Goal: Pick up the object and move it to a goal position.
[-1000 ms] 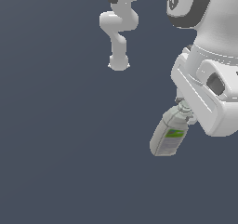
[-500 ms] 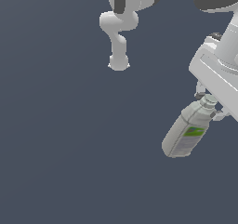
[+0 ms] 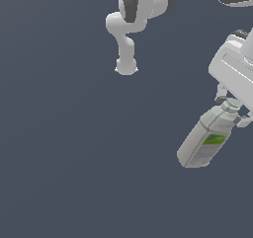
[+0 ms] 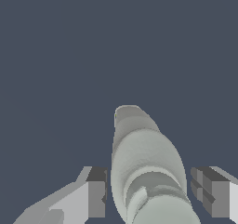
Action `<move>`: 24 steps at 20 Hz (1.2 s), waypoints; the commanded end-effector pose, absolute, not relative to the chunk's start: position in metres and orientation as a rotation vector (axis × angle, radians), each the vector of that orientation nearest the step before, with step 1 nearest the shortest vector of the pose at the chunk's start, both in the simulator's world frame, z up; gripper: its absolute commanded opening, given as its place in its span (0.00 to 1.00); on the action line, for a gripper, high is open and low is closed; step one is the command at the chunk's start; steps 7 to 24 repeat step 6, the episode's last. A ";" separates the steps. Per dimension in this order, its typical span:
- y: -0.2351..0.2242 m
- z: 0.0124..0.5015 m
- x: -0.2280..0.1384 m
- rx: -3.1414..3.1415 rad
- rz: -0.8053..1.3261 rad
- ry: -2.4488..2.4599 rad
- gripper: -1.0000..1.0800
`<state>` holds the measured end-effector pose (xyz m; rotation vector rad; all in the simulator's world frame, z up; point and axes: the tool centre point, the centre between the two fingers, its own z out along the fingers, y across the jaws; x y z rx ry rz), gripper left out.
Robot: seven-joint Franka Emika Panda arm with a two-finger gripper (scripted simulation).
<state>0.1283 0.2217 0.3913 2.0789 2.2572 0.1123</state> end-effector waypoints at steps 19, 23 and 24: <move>0.223 0.402 0.129 2.073 0.133 2.250 0.00; 0.223 0.402 0.129 2.073 0.133 2.250 0.00; 0.223 0.402 0.129 2.073 0.133 2.250 0.00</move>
